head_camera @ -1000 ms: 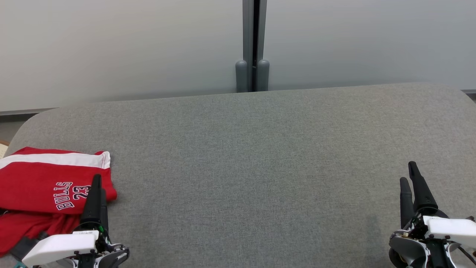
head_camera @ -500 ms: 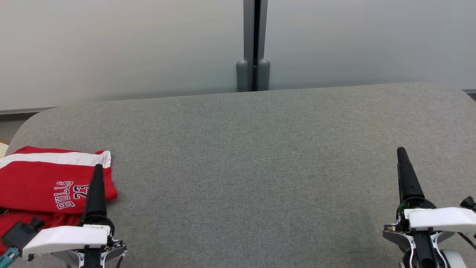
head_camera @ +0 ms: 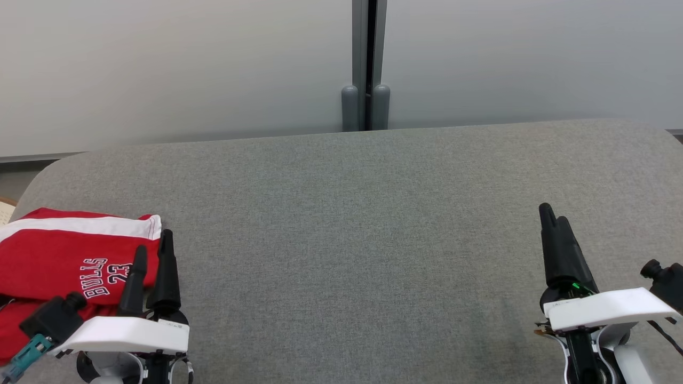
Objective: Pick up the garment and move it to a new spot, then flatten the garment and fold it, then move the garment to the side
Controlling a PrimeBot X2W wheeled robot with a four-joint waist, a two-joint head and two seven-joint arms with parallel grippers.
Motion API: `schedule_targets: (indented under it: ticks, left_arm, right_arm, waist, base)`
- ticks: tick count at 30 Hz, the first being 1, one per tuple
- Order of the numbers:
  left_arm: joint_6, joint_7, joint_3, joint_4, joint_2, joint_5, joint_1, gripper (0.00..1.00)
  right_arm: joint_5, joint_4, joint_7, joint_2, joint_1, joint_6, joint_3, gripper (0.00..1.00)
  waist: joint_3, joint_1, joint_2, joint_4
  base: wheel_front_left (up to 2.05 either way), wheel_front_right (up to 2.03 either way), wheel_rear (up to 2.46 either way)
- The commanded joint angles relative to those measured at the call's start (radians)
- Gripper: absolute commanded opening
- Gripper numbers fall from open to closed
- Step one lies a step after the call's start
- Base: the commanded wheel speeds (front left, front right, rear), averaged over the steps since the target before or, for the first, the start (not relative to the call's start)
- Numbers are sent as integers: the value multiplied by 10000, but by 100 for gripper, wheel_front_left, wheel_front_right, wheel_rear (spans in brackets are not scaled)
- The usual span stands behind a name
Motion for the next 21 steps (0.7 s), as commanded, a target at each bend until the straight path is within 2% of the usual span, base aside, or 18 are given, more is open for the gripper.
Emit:
schedule_targets:
  ticks: [1,8,21]
  left_arm:
    - [82,-90,-34,-94,72,458,-111,100]
    - [280,-305,-125,75,79,1573,-162,100]
    - [363,-672,-278,-42,91,3035,-212,100]
  right_arm:
    - [-463,-81,-110,-119,-257,2,113,100]
    - [-1646,212,-329,-119,-340,2,344,100]
    - [-3243,319,-689,-152,-523,2,719,100]
  waist:
    - [-1,0,-1,4]
    - [-5,0,-1,22]
    - [-17,0,-1,60]
  base:
    - [0,0,0]
    - [0,0,0]
    - [0,0,0]
